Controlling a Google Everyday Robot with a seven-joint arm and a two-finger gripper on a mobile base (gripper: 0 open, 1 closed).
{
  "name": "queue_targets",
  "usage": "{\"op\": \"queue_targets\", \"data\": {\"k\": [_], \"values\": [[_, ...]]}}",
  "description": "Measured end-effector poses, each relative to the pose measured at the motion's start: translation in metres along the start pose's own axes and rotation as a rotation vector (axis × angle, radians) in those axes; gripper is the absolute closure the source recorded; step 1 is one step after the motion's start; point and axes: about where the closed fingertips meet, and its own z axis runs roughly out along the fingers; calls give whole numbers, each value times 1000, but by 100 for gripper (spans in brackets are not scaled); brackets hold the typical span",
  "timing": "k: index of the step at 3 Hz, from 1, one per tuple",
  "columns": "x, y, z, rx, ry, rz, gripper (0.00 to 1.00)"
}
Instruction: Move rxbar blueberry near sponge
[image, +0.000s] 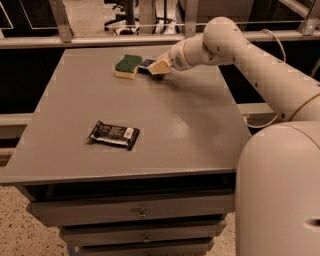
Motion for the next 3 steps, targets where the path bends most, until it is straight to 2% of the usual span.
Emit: {"op": "queue_targets", "data": {"k": [2,3], "values": [[-11,11,10,-45,-3,2,0],[-7,16,-2,-56,-32,35,0]]}}
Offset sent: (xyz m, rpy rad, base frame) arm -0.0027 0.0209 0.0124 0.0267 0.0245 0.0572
